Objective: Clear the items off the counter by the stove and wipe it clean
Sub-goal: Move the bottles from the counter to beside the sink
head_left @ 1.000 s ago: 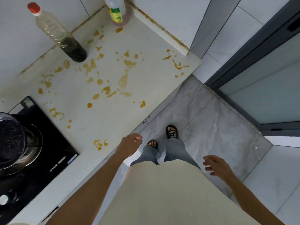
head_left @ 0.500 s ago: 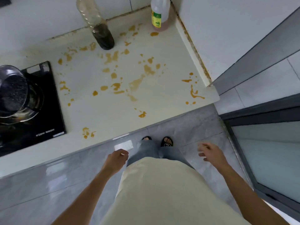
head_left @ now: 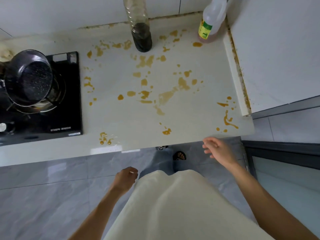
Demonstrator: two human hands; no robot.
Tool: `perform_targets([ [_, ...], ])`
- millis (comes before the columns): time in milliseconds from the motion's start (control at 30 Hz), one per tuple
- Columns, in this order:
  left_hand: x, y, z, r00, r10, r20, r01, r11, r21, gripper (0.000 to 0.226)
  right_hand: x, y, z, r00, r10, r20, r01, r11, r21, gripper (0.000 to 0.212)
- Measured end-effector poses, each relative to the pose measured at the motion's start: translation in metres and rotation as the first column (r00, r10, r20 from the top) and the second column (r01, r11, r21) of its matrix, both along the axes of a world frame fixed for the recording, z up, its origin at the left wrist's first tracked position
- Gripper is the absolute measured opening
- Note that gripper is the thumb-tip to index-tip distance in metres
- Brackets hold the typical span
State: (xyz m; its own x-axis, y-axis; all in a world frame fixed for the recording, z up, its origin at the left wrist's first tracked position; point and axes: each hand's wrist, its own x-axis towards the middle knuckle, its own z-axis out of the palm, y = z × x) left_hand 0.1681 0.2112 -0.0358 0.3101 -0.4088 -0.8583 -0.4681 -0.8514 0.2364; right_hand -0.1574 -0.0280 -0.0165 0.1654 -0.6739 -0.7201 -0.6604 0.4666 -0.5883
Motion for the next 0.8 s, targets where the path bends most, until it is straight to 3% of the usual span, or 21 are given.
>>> perform_targets([
  [333, 0.027, -0.095, 0.032, 0.998, 0.054, -0.032, -0.060, 0.963, -0.262, 0.019, 0.012, -0.008, 0.017, 0.992, -0.114, 0.047, 0.115, 0.993, -0.036, 0.010],
  [500, 0.038, -0.168, 0.045, 0.996, 0.074, -0.050, -0.088, 0.922, -0.377, 0.013, 0.052, -0.058, 0.031, 0.990, -0.081, 0.116, 0.101, 0.979, -0.178, 0.019],
  [667, 0.051, -0.239, 0.050, 0.977, 0.186, -0.105, -0.214, 0.849, -0.483, 0.013, 0.092, -0.123, 0.037, 0.978, -0.113, 0.173, 0.159, 0.947, -0.280, 0.028],
  [800, 0.068, -0.297, 0.054, 0.972, 0.223, -0.074, -0.226, 0.797, -0.560, 0.017, 0.119, -0.186, 0.034, 0.963, -0.146, 0.228, 0.225, 0.900, -0.372, 0.036],
])
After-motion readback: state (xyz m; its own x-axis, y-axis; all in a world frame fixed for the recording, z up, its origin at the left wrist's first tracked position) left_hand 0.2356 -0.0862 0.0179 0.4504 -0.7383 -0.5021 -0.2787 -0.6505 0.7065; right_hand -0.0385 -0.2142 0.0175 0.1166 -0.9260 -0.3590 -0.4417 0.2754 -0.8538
